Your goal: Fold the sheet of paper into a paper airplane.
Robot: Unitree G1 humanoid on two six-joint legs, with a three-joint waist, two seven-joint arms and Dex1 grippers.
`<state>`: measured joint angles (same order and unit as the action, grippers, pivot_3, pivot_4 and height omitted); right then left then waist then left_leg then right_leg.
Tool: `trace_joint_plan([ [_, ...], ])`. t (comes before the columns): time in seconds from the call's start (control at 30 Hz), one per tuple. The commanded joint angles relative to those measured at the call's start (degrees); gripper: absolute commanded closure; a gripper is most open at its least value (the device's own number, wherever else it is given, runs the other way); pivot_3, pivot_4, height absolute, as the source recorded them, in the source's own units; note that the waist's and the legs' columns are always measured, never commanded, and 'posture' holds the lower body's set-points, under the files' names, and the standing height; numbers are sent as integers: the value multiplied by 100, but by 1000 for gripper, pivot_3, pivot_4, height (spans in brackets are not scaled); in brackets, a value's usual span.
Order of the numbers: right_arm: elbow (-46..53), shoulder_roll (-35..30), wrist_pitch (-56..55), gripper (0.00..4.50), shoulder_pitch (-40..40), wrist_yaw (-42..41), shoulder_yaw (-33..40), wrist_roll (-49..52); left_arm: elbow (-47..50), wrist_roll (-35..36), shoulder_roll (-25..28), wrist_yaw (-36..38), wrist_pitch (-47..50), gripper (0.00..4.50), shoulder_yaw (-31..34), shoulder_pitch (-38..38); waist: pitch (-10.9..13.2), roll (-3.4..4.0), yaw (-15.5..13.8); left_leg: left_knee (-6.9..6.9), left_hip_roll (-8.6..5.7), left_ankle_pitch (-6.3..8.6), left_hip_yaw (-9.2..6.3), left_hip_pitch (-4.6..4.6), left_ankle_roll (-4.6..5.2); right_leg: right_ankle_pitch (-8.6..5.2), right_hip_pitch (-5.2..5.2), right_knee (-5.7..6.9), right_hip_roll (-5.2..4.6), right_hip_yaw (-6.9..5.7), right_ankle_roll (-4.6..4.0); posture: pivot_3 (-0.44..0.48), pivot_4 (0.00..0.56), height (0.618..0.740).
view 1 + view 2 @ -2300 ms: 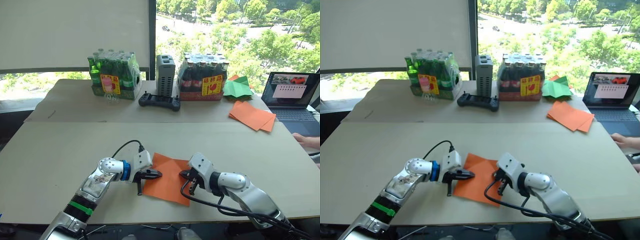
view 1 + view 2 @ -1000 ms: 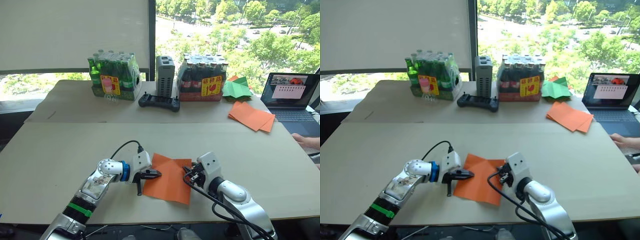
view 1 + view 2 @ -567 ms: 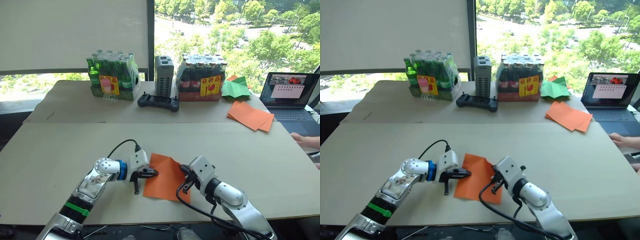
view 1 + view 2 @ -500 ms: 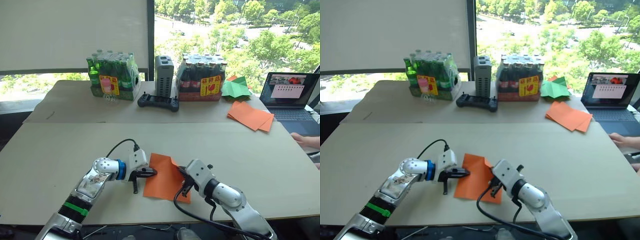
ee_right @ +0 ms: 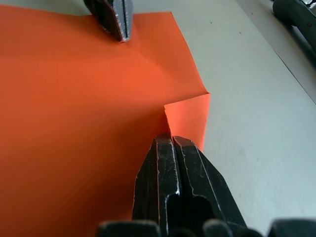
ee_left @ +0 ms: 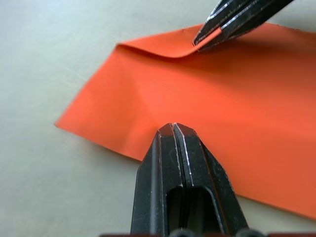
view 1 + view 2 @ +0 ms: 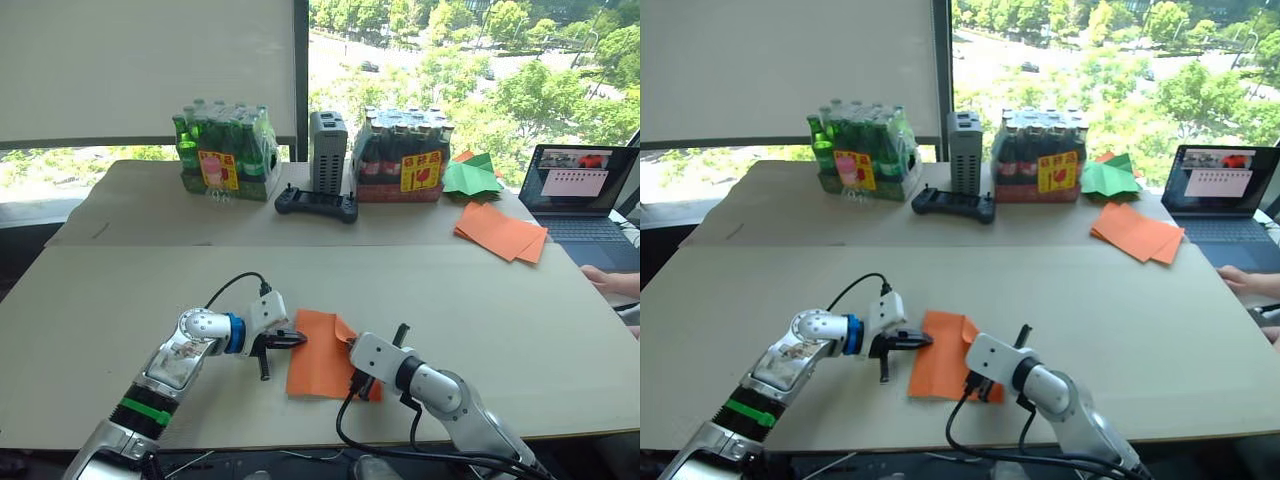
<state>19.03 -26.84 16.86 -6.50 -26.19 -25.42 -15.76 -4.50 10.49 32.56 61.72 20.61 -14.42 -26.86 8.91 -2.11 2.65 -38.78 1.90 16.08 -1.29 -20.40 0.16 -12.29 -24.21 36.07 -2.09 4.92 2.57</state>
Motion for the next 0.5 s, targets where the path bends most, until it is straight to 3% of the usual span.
trace_joint_plan([
  [0.03, -31, 48, 11, 4476, 9, -121, -9, -47, 226, 288, -68, 161, 171, 4500, 209, -527, 0, -1, -8, -1, 0, 0, 0, -2, 0, 0, -1, -1, 0, 0, 0, 0, 150, 733],
  [0.27, -51, 98, 13, 4476, 25, -203, 50, -128, -47, 283, -553, 360, 99, 4500, -79, -1168, 0, -1, -6, 0, -2, 0, 0, -4, 0, 0, 0, -4, -1, 0, -1, 0, 150, 733],
  [0.5, -44, 146, 26, 4476, 8, -239, 40, -195, -1079, -465, -991, 173, -749, 4500, -618, -1313, 1, -2, 3, 0, -4, 0, 0, -3, 0, 1, 1, -4, 0, 1, -1, 0, 150, 733],
])
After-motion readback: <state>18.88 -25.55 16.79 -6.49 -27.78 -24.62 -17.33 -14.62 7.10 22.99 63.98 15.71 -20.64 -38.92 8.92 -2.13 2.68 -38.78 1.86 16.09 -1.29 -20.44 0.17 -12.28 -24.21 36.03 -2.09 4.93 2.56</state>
